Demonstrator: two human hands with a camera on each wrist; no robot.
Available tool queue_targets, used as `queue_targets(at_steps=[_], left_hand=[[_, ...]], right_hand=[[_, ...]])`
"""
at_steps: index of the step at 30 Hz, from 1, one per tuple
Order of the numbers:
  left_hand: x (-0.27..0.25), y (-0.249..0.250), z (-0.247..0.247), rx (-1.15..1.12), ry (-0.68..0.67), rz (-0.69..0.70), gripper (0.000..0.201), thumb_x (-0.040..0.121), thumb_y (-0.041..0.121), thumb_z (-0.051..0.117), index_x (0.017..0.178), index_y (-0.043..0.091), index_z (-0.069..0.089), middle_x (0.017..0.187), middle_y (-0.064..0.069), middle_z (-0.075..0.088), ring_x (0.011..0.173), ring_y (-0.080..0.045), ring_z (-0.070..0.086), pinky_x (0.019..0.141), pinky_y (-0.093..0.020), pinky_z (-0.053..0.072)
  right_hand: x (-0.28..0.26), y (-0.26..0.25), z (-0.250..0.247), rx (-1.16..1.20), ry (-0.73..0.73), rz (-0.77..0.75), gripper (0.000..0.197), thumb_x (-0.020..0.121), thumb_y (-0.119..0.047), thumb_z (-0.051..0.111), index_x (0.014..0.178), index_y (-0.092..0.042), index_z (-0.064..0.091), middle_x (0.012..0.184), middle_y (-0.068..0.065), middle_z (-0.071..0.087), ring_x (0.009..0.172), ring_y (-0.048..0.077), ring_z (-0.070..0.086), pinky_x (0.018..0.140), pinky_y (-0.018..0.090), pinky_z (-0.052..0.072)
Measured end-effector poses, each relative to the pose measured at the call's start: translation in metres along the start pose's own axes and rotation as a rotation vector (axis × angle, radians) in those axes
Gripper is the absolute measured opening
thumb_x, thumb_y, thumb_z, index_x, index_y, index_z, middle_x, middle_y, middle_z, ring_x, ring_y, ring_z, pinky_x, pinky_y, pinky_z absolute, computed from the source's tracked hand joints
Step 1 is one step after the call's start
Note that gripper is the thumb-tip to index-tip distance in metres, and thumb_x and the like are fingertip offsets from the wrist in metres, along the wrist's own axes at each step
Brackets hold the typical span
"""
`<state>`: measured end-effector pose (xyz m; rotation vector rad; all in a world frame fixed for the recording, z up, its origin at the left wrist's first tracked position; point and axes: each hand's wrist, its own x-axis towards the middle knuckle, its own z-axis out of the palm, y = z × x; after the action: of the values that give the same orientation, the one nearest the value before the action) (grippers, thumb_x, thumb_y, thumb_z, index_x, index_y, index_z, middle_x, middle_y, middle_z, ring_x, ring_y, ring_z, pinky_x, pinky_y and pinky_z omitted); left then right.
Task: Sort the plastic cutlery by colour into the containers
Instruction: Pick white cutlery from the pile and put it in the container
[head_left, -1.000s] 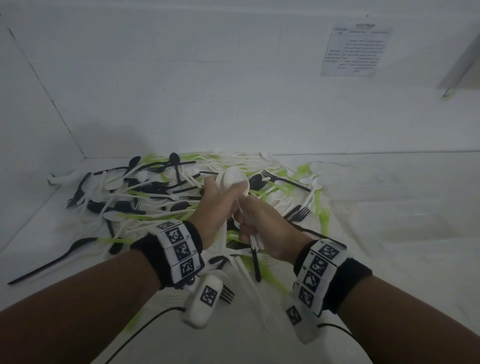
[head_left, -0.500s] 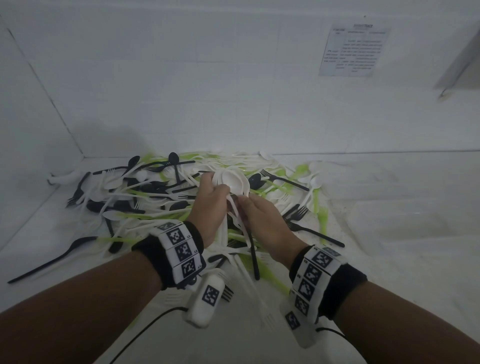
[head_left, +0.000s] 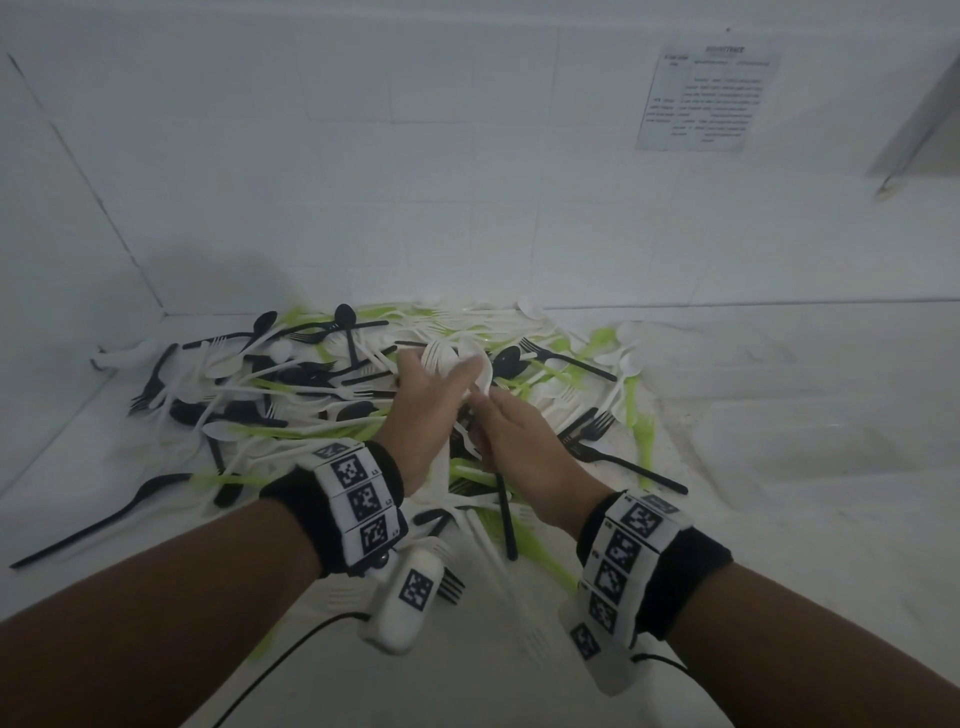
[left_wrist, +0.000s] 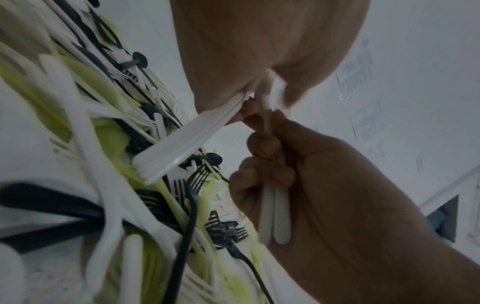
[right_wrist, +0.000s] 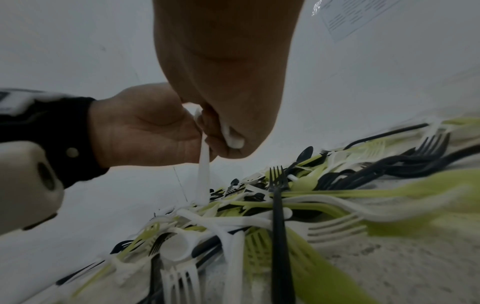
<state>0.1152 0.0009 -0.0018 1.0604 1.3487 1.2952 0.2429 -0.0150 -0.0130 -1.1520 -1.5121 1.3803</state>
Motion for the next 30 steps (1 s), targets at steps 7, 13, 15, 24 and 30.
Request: queue_targets(at_steps=[7, 13, 15, 24, 30], left_hand=[[0.008, -0.003, -0.007, -0.045, 0.067, 0.024, 0.022, 0.097, 0.007, 0.041, 0.112, 0.021, 0.045, 0.094, -0.013, 0.06, 0.07, -0.02, 0.064, 0.064, -0.046, 0.057], [0.011, -0.005, -0.016, 0.063, 0.084, 0.077, 0.029, 0.099, 0.003, 0.048, 0.125, 0.016, 0.049, 0.097, -0.011, 0.064, 0.069, -0.017, 0.062, 0.059, -0.03, 0.057], [0.011, -0.006, -0.015, 0.128, 0.078, 0.104, 0.034, 0.098, 0.008, 0.05, 0.13, 0.02, 0.048, 0.093, -0.009, 0.061, 0.069, -0.018, 0.055, 0.062, -0.032, 0.051], [0.013, -0.006, 0.001, -0.015, 0.091, 0.043, 0.042, 0.095, 0.035, 0.057, 0.13, 0.014, 0.045, 0.095, -0.002, 0.054, 0.073, -0.01, 0.052, 0.067, -0.032, 0.044], [0.01, -0.008, 0.002, -0.026, 0.06, 0.059, 0.079, 0.085, 0.066, 0.063, 0.143, 0.021, 0.034, 0.134, -0.01, 0.055, 0.123, -0.018, 0.057, 0.105, -0.041, 0.049]], right_hand=[[0.003, 0.002, -0.005, -0.021, 0.039, 0.047, 0.04, 0.111, -0.036, 0.042, 0.096, -0.008, 0.067, 0.07, -0.004, 0.059, 0.064, 0.011, 0.055, 0.065, 0.033, 0.046], [0.005, 0.006, -0.011, -0.02, 0.113, 0.048, 0.033, 0.11, -0.03, 0.04, 0.141, -0.029, 0.051, 0.068, -0.007, 0.044, 0.062, 0.009, 0.041, 0.059, 0.028, 0.037], [0.004, 0.006, -0.011, 0.046, 0.087, 0.05, 0.054, 0.11, -0.029, 0.038, 0.159, -0.043, 0.019, 0.063, -0.006, 0.042, 0.054, 0.006, 0.039, 0.053, 0.024, 0.034], [0.004, 0.004, 0.006, 0.054, 0.056, -0.02, 0.038, 0.112, -0.028, 0.039, 0.142, -0.046, 0.054, 0.081, 0.001, 0.046, 0.074, 0.018, 0.04, 0.062, 0.028, 0.037], [-0.001, -0.009, 0.012, 0.003, 0.043, -0.114, 0.035, 0.111, -0.025, 0.041, 0.127, -0.046, 0.064, 0.089, -0.027, 0.072, 0.09, -0.001, 0.068, 0.089, 0.033, 0.053]])
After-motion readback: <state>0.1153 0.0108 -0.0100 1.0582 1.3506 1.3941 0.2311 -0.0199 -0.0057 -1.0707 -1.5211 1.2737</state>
